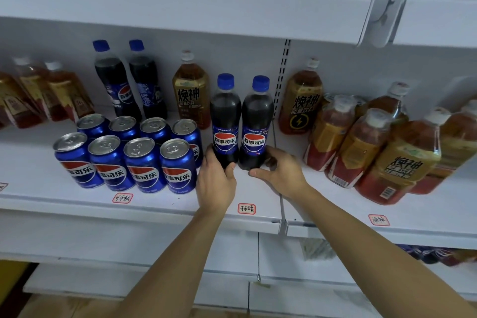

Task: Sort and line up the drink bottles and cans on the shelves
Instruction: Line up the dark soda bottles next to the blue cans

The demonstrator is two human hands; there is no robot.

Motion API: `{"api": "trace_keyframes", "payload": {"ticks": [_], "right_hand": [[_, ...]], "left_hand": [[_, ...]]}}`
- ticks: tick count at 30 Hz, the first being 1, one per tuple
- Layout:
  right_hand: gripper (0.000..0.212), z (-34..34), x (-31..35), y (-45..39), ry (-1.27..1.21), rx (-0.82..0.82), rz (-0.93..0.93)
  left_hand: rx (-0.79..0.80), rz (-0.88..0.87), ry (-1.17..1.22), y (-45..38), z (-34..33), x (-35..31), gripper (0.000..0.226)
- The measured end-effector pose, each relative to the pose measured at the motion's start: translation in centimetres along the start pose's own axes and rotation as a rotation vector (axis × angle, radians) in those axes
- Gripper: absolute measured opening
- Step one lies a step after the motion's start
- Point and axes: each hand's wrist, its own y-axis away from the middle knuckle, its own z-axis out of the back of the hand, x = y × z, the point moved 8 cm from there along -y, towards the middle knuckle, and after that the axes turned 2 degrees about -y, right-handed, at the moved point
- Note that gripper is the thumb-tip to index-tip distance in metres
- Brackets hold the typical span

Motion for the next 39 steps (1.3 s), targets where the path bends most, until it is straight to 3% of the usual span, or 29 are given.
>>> {"api": "trace_keyframes", "payload": {"ticks": [14,22,36,39], "right_hand": [[0.048,0.0,0.8,0.3,0.118,-0.018,0.058],[0.049,-0.1,0.8,0.3,0.133,-0.015,0.063],[0.055,0.2,1.6,1.0,0.106,0.003,0.038],[0.076,0.2,1.7,1.5,0.062,-0.001,-0.014]], "left_hand": [[-0.017,0.000,0.020,0.1,0.0,0.0,0.064],[-0.021,0.004,0.011,0.1,0.0,-0.1,0.065],[-0.010,-0.005,0.001,0.3,0.6,-0.8,0.062],[0.013,0.027,0.027,0.6,0.8,-0.7,0.067]]}}
